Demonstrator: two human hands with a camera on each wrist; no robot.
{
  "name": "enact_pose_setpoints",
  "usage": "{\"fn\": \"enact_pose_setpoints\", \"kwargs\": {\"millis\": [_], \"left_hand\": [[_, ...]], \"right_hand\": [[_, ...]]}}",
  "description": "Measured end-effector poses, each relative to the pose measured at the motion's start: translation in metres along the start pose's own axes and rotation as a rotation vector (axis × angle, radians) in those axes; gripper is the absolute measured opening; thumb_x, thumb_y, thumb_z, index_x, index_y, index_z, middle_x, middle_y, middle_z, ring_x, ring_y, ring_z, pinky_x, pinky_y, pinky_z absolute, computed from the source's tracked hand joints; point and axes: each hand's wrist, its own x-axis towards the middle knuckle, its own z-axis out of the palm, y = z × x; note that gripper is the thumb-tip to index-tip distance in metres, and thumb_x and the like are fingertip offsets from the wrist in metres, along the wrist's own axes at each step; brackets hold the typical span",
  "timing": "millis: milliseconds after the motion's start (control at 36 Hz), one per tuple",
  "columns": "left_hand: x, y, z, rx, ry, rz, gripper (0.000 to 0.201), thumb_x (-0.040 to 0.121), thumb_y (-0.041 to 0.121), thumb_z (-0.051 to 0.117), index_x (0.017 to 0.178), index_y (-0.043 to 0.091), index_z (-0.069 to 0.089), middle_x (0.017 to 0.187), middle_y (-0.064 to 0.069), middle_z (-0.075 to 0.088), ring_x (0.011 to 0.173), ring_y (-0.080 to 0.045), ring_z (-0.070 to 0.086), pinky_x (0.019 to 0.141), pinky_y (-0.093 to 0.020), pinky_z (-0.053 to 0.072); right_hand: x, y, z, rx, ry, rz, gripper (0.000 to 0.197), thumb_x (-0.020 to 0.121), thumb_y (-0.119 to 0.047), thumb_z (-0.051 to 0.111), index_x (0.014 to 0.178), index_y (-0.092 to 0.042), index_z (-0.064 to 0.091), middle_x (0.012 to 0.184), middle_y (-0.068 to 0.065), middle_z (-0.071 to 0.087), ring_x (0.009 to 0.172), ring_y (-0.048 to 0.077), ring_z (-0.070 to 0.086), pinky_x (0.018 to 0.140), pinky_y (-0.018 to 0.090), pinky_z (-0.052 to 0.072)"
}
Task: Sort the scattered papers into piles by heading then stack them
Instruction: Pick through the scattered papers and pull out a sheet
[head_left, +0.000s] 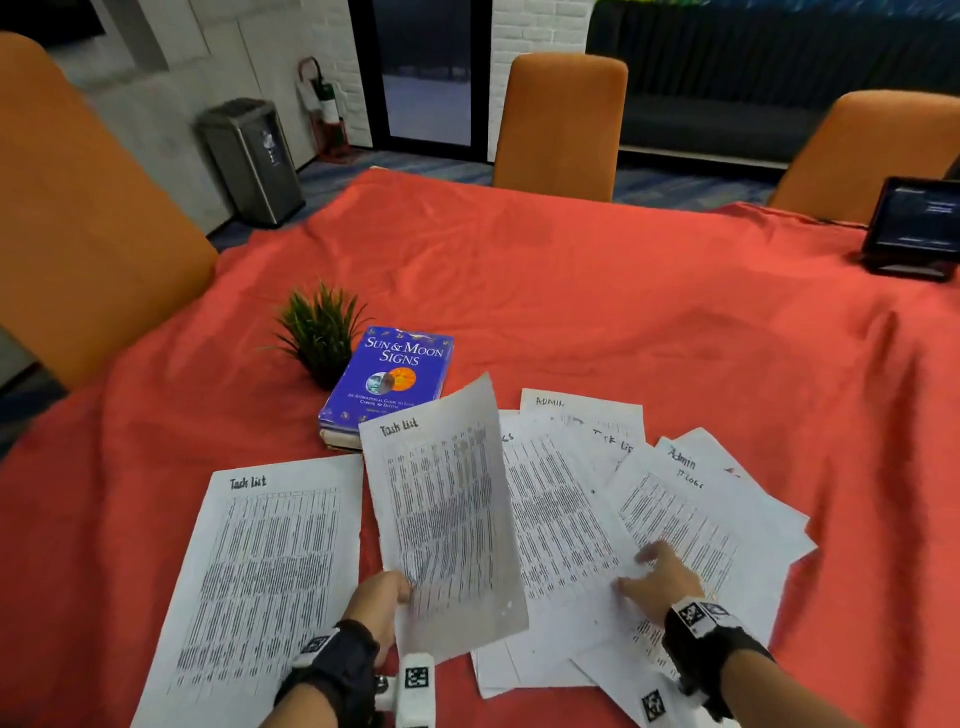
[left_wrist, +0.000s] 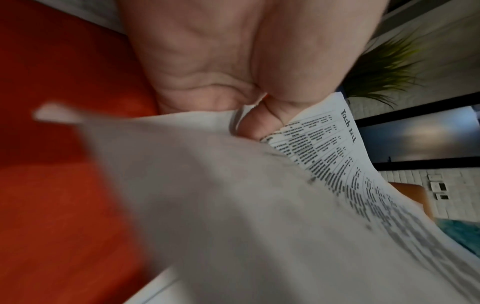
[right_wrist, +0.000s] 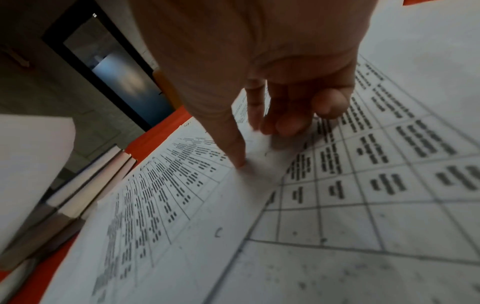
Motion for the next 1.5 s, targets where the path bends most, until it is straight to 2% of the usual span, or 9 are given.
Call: {"fn": "enact_pose_setpoints", "kwargs": {"millis": [83,278,583,972,1139,1250,1389,1444,1500], "left_hand": [[-0.011,0.005,0.004,-0.077,-0.016,-0.017,0.019,0.067,0.002,0.045,0.083,0.011,0.047,0.089,-0.014,0.054,0.084,-0.027,0.052,0.077,-0.043,0.047],[-0.028,0.013,0.017,-0.033,-0.001,0.017,0.020,0.086,-0.001,0.039,0.071,0.008,0.048,0.081,-0.011,0.060,0.076,-0.024,0.052,0.066,-0.031,0.042],[-0.021,0.014,0.016,0.151,-0.005,0.076,0.014,0.066,0.016,0.048,0.071,0.017,0.036,0.079,-0.009,0.040,0.074,-0.021,0.040,0.069,-0.037,0.033],[-0.042,0.030,0.042,0.440,-0.005,0.234,0.017,0.089,0.008,0.050,0.073,0.013,0.056,0.069,0.000,0.054,0.063,-0.016,0.048,0.058,-0.023,0.036],[-0.048,0.040,0.041,0.512,-0.007,0.221,0.011,0.083,0.014,0.054,0.083,0.013,0.064,0.076,0.000,0.064,0.071,-0.017,0.058,0.064,-0.025,0.043],[-0.044,0.042,0.037,0.564,-0.077,0.182,0.022,0.076,0.018,0.061,0.096,0.014,0.068,0.098,-0.004,0.073,0.093,-0.021,0.068,0.085,-0.032,0.053],[-0.041,0.039,0.037,0.609,-0.073,0.193,0.035,0.079,0.004,0.059,0.112,0.017,0.059,0.105,0.001,0.068,0.096,-0.017,0.065,0.084,-0.031,0.053],[-0.040,0.037,0.038,0.627,-0.074,0.215,0.039,0.078,0.001,0.057,0.112,0.019,0.057,0.105,0.002,0.068,0.095,-0.015,0.065,0.080,-0.028,0.053],[-0.041,0.036,0.038,0.649,-0.086,0.239,0.040,0.078,-0.002,0.057,0.110,0.022,0.057,0.102,0.004,0.069,0.094,-0.013,0.066,0.079,-0.026,0.053]], "right_hand": [[-0.003,-0.003,0.000,-0.040,0.020,-0.005,0.037,0.071,-0.033,0.075,0.099,-0.019,0.056,0.106,0.005,0.062,0.082,0.017,0.059,0.082,0.035,0.055],[-0.007,-0.014,0.005,-0.183,0.064,0.022,0.100,0.053,-0.062,0.080,0.135,-0.028,0.033,0.127,0.009,0.042,0.111,0.031,0.053,0.090,0.043,0.051],[-0.012,-0.028,0.011,0.019,-0.127,-0.092,0.021,0.087,-0.017,0.058,0.104,-0.011,0.068,0.083,0.004,0.070,0.074,0.019,0.067,0.060,0.026,0.054],[-0.044,-0.021,0.015,0.923,-0.647,0.071,0.035,0.088,0.019,0.037,0.112,0.009,0.061,0.108,0.028,0.068,0.098,0.040,0.067,0.078,0.044,0.058],[-0.050,-0.010,0.012,0.997,-0.707,0.137,0.034,0.088,0.000,0.050,0.119,0.005,0.062,0.120,0.029,0.063,0.111,0.044,0.061,0.091,0.049,0.052],[-0.052,-0.010,0.007,0.990,-0.651,0.189,0.033,0.095,-0.012,0.046,0.115,0.007,0.064,0.114,0.028,0.066,0.097,0.038,0.068,0.077,0.043,0.056],[-0.047,-0.014,0.010,0.826,-0.531,0.218,0.027,0.091,-0.009,0.043,0.102,0.005,0.063,0.086,0.018,0.070,0.075,0.034,0.069,0.067,0.041,0.057],[-0.047,-0.017,0.009,0.819,-0.499,0.222,0.032,0.097,-0.024,0.041,0.099,0.000,0.062,0.079,0.014,0.072,0.066,0.030,0.069,0.055,0.034,0.055],[-0.043,-0.020,0.009,0.791,-0.502,0.188,0.054,0.094,-0.052,0.047,0.109,-0.004,0.066,0.102,0.022,0.072,0.087,0.033,0.071,0.070,0.040,0.058]]}}
